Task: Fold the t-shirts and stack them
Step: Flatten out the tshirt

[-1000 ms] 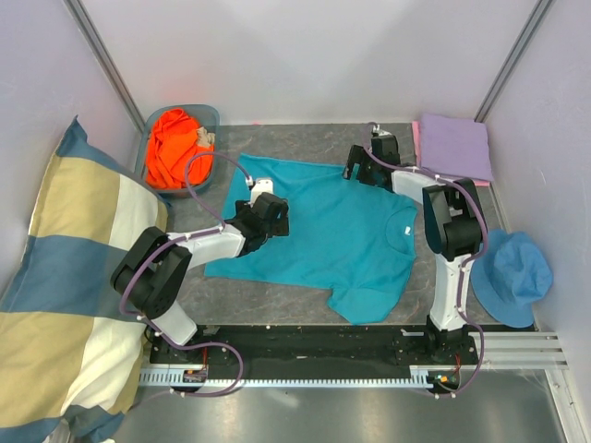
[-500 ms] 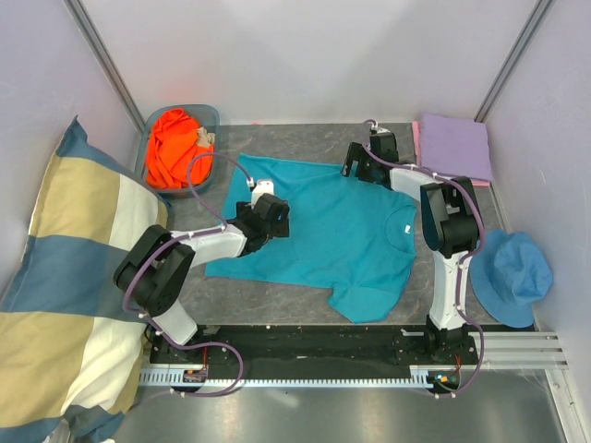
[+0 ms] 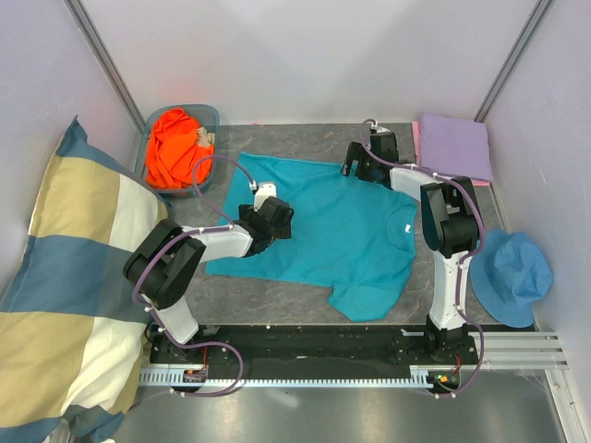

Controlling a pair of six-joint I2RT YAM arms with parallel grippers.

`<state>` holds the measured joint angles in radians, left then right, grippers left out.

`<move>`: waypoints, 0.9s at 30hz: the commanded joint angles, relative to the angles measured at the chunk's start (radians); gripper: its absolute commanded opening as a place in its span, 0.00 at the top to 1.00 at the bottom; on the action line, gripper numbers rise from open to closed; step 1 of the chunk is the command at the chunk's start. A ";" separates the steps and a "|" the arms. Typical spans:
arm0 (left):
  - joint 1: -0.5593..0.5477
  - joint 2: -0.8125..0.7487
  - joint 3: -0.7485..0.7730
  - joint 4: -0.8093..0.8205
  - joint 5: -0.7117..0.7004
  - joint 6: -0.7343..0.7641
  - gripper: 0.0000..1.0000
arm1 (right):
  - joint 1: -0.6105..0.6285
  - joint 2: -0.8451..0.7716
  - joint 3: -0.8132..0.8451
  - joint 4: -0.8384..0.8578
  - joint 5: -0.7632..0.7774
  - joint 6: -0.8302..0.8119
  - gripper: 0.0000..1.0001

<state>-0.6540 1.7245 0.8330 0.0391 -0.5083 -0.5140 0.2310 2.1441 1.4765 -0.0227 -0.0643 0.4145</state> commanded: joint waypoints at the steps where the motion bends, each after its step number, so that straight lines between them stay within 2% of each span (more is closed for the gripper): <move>1: -0.004 0.047 -0.018 -0.058 -0.009 -0.054 0.00 | -0.002 0.014 0.038 0.015 -0.011 -0.017 0.02; 6: -0.006 0.047 -0.026 -0.058 -0.009 -0.054 0.00 | -0.002 0.026 0.087 0.015 -0.002 -0.029 0.02; 8: -0.006 0.044 -0.026 -0.058 -0.007 -0.054 0.00 | -0.001 0.019 0.090 0.067 0.006 -0.051 0.02; 12: -0.006 0.041 -0.028 -0.058 -0.006 -0.057 0.00 | -0.002 -0.059 -0.011 0.329 0.043 -0.071 0.02; 16: -0.007 0.035 -0.031 -0.059 -0.007 -0.057 0.00 | -0.006 -0.090 -0.005 0.299 0.008 -0.083 0.02; 21: -0.009 0.038 -0.029 -0.059 -0.002 -0.058 0.00 | -0.006 -0.196 -0.154 0.401 0.009 -0.080 0.02; 27: -0.010 0.029 -0.037 -0.059 -0.009 -0.057 0.00 | -0.006 -0.179 -0.062 0.282 0.009 -0.092 0.02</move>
<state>-0.6586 1.7256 0.8307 0.0425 -0.5224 -0.5270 0.2276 1.9926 1.3552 0.2810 -0.0490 0.3401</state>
